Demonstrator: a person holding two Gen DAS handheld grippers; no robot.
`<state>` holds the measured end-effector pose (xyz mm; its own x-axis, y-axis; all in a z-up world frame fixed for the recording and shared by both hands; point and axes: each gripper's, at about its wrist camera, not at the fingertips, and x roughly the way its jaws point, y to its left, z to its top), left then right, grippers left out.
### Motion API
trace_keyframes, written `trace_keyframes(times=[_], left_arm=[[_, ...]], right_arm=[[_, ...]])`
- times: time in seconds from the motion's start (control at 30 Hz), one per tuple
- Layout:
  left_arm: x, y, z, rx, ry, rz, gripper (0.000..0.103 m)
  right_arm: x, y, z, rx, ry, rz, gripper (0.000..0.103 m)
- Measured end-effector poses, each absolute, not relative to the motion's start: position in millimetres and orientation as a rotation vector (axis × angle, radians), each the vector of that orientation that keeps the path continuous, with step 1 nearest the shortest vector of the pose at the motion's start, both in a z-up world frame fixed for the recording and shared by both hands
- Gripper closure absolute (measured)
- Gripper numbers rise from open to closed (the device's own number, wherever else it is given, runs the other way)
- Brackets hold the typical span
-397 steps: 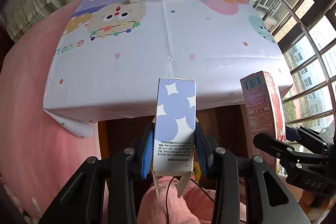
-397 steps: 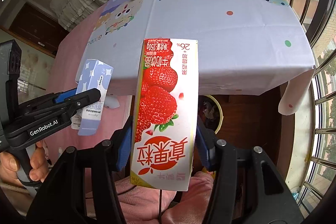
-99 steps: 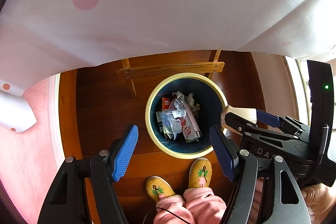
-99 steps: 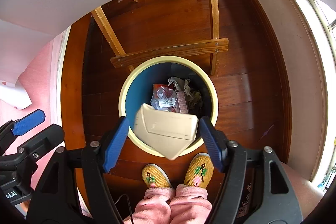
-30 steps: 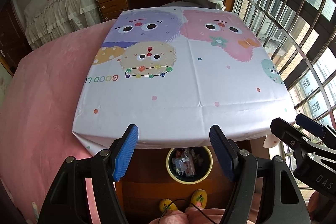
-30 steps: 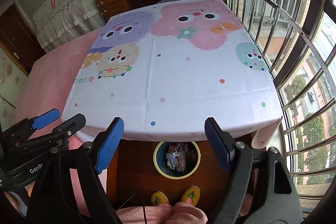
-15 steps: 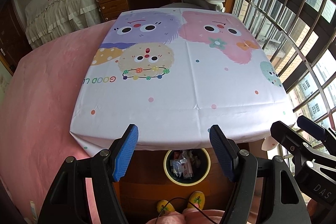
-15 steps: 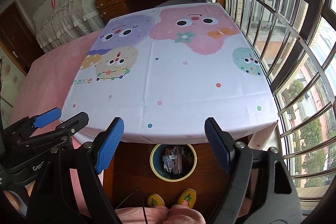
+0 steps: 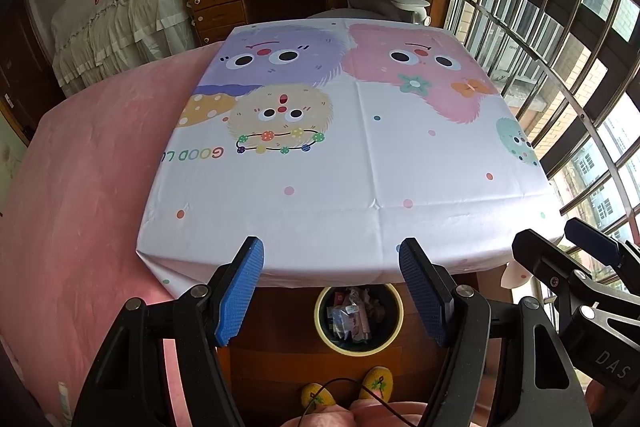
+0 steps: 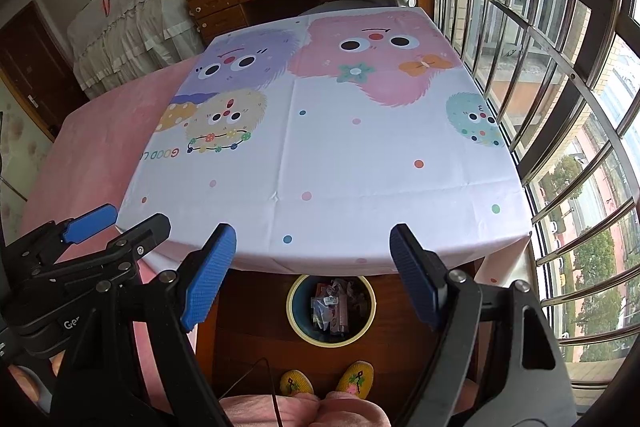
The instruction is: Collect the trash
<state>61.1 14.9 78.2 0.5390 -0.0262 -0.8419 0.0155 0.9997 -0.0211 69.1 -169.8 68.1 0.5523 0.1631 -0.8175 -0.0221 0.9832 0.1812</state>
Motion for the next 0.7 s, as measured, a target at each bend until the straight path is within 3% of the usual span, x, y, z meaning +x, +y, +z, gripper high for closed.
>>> trace_keyframes(times=[0.7], left_arm=[[65, 14, 68, -0.011, 1.032, 0.003, 0.031]], right_arm=[[76, -169, 64, 0.148, 0.986, 0.132, 0.026]])
